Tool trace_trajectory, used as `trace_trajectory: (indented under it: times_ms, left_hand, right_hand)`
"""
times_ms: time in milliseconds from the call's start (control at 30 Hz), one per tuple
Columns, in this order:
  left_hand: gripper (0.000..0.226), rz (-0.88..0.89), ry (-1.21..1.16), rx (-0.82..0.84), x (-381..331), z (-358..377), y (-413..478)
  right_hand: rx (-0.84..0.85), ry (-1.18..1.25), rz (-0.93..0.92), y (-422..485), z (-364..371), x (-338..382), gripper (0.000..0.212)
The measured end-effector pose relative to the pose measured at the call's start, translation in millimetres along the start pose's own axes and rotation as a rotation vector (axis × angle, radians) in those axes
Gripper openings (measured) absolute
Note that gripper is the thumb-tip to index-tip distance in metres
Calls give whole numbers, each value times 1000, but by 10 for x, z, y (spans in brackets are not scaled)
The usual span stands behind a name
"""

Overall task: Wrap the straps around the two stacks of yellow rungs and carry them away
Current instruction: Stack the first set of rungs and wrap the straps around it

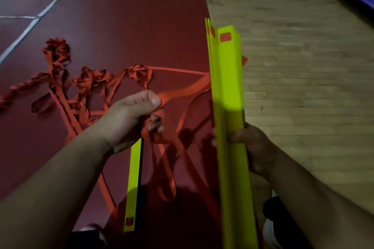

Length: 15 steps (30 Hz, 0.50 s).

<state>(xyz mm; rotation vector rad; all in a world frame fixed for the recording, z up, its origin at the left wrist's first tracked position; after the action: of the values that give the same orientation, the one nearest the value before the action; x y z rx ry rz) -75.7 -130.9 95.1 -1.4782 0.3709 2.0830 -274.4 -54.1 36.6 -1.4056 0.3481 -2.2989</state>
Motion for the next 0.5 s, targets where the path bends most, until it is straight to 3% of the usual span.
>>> trace_trajectory:
  times_ms: [67,133,200,300,500]
  left_hand:
    - [23,44,4,-28,-163,72,1]
    - [24,62,51,-41,-233,67,-11]
    - [27,52,104,-62,-195,-1,-27]
    - [28,40,131,-42,-101,-28,-35]
    - [24,-27,110,-66,-14,-60,-10]
  right_hand:
    - [47,54,21,32,81,-58,38]
    - [-15,93,44,60,37,-56,38]
    - [-27,178,12,87,31,16,57]
    - [8,250,-6,88,102,109,61]
    - [-7,198,13,87,19,82,64]
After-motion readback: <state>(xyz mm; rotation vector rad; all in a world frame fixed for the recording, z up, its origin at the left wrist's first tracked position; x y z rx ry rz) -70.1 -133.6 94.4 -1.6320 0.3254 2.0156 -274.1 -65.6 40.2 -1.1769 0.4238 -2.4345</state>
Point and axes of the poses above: each hand's wrist, its own y-axis towards the middle knuckle, its own z-axis out of the palm, x = y × z, the point moved 9 cm from there along y, towards the middle knuckle, and after that the axes turned 3 degrees about z, right-handed, at the moved point
